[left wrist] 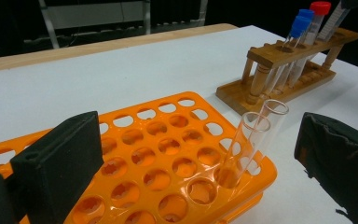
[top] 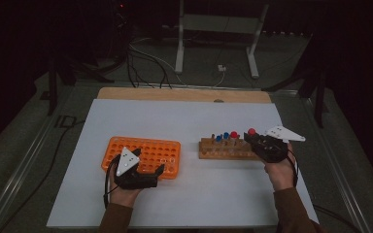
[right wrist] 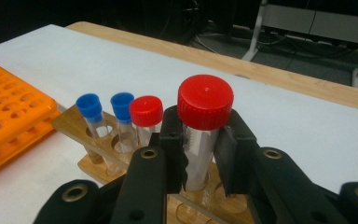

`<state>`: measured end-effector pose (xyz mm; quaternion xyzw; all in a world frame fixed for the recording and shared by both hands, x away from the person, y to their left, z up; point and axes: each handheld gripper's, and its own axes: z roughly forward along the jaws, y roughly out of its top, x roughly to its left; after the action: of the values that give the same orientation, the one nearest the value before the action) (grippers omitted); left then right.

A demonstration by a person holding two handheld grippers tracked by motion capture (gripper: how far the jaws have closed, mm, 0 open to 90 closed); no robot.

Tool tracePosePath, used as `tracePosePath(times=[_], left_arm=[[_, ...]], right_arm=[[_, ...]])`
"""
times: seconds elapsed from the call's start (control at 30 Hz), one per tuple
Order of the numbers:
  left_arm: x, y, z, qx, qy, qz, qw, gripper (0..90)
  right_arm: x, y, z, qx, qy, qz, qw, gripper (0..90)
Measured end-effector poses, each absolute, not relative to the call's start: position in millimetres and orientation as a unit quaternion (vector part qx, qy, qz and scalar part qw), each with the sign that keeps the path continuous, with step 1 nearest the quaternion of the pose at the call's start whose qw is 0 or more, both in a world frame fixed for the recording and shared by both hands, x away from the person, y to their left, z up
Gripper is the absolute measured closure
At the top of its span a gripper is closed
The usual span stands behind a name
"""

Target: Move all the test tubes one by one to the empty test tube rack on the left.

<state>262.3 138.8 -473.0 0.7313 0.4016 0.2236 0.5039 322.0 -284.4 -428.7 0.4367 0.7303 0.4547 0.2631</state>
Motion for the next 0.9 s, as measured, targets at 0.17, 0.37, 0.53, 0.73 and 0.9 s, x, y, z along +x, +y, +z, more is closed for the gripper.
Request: tracePosePath(times=[0.17,0.37,0.53,0.73,0.9], left_arm=[[262,139,-473,0.730,0.400,0.224,0.507,1.2],[262,140,-472,0.729,0.401,0.225,0.508,1.2],[262,140,-472,0.728,0.401,0.225,0.508,1.2],[262,142,-471,0.724,0.403,0.226,0.512,1.2],[262,139,-470,0.730,0.397,0.231,0.507,1.3]], right_arm=[[320,-286,-424,0.438,0.723,0.464,0.267,74.2],[316,-289,-414,0.437,0.710,0.480,0.274,74.2],[312,-289,-405,0.430,0.704,0.494,0.276,74.2],[308,-288,-400,0.419,0.709,0.496,0.275,74.2],[303,-283,-400,0.411,0.716,0.501,0.259,74.2]])
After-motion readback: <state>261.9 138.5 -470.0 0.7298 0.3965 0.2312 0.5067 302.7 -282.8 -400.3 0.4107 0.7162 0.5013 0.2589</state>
